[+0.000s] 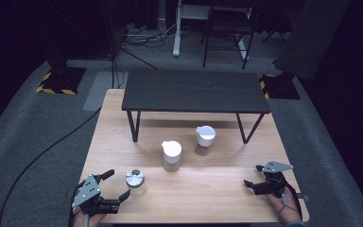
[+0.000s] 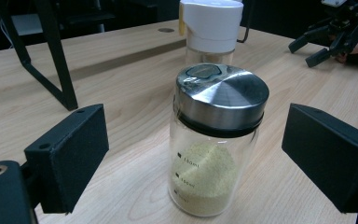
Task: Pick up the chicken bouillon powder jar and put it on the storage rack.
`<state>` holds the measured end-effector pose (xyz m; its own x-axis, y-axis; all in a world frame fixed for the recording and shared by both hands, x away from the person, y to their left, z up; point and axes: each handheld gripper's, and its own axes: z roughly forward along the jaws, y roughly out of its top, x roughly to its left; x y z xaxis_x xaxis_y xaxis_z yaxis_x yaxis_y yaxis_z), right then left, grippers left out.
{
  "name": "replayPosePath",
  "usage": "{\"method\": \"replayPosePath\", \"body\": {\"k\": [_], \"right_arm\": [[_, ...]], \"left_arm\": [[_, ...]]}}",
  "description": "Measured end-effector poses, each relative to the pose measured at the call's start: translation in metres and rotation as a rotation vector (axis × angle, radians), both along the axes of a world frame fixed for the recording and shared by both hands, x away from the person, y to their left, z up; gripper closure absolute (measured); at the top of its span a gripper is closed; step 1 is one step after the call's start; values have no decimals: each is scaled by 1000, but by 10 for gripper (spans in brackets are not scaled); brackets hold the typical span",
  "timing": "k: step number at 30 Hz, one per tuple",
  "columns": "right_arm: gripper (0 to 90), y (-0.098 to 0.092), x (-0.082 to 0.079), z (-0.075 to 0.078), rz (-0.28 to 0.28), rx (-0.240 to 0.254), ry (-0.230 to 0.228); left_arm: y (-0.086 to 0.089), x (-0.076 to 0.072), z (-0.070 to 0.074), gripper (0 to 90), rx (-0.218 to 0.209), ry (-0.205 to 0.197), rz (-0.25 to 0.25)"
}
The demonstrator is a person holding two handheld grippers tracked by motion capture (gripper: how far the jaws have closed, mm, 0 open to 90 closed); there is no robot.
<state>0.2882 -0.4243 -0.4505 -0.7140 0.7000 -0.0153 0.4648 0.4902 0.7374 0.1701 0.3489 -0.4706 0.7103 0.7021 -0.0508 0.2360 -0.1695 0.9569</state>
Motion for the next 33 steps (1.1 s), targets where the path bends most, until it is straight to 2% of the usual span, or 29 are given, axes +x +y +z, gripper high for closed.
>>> {"method": "replayPosePath", "body": {"k": [24,33], "right_arm": [[96,1,-1,0,-5,0,1],[96,1,-1,0,-5,0,0]], "left_arm": [[-18,27,-2,75,-13,-12,-79],[-24,36,-6,88,-2,7,-100]]}}
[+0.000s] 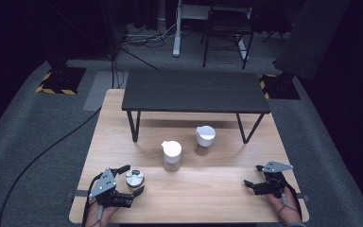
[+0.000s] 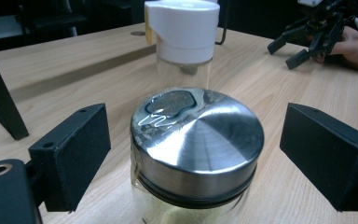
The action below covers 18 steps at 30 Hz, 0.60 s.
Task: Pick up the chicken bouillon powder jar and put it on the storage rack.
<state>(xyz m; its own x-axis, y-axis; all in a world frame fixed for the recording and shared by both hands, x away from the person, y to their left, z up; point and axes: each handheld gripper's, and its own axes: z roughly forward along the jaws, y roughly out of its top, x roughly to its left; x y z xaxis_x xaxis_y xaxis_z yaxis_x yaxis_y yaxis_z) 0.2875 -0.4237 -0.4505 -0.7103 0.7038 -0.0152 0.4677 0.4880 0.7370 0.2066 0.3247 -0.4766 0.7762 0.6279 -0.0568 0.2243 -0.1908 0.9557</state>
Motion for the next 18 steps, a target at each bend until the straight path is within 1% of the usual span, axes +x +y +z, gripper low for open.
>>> {"method": "replayPosePath", "body": {"k": [2,5,10,14,15,18], "right_arm": [[96,0,0,0,-1,0,0],[96,0,0,0,-1,0,0],[96,0,0,0,-1,0,0],[95,0,0,0,-1,0,0],[95,0,0,0,-1,0,0],[95,0,0,0,-1,0,0]], "left_arm": [[-1,3,-1,103,17,10,-7],[-2,5,-3,126,28,14,-11],[-6,8,-4,142,65,32,-13],[-10,11,-5,201,94,51,-15],[-10,11,-5,213,94,51,-15],[-13,13,-5,235,123,58,-22]]}}
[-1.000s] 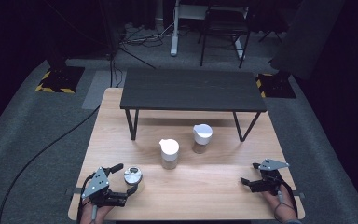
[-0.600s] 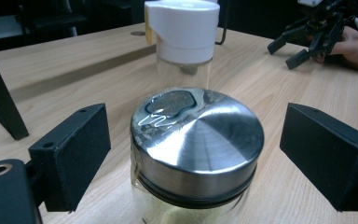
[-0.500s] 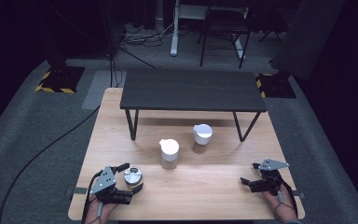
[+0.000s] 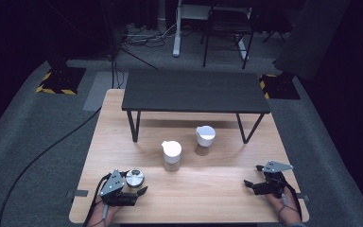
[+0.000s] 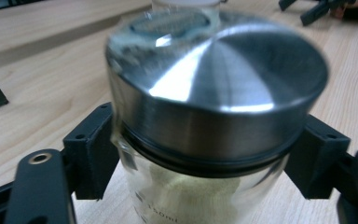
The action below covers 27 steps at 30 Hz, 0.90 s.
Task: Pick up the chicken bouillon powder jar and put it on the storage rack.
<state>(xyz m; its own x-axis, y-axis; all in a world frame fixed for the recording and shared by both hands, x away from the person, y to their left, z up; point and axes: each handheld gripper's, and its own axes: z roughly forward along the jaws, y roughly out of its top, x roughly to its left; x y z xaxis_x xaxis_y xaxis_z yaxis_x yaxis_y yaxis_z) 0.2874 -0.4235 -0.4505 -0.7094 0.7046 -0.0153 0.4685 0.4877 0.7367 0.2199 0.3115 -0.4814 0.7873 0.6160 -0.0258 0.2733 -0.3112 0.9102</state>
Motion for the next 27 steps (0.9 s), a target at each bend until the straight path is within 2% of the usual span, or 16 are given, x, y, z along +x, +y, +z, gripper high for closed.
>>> {"method": "replayPosePath", "body": {"k": [3,4,7,13,18,27], "right_arm": [[95,0,0,0,0,0,0],[95,0,0,0,0,0,0],[96,0,0,0,0,0,0],[96,0,0,0,0,0,0],[95,0,0,0,0,0,0],[95,0,0,0,0,0,0]], "left_arm": [[-4,0,1,301,29,3,8],[-4,1,2,301,35,11,11],[-6,-2,3,309,48,3,18],[-7,-2,3,312,46,11,22],[-9,-1,9,313,50,35,26],[-10,1,27,313,41,12,30]]}}
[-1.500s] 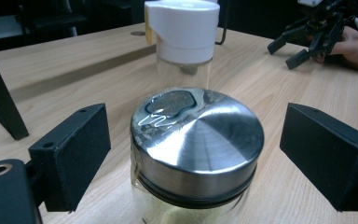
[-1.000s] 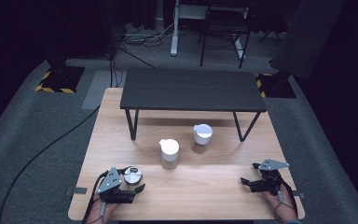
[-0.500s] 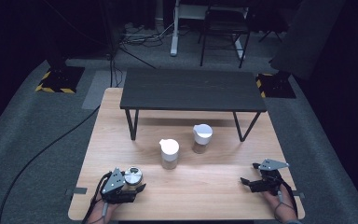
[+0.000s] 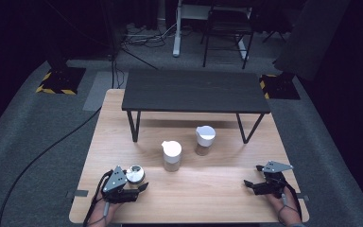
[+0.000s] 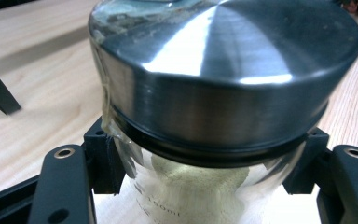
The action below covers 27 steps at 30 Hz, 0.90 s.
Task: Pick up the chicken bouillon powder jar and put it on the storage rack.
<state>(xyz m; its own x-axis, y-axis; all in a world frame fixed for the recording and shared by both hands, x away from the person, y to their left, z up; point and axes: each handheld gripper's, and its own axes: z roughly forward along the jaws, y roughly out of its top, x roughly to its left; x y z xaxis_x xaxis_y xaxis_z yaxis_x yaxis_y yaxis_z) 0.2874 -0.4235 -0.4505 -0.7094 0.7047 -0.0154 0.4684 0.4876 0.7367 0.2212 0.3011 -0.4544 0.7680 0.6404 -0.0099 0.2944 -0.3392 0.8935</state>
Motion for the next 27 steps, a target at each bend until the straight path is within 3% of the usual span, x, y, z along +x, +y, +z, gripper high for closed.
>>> {"method": "replayPosePath", "body": {"k": [13,20,22,27], "right_arm": [[95,1,0,0,-3,0,0],[94,1,0,0,-5,0,0],[94,1,0,0,-6,0,0],[94,1,0,0,-6,0,0]], "left_arm": [[3,11,25,313,-41,22,22],[0,19,54,313,-27,3,17],[-4,26,69,313,-8,7,15],[-5,33,81,313,-10,4,12]]}}
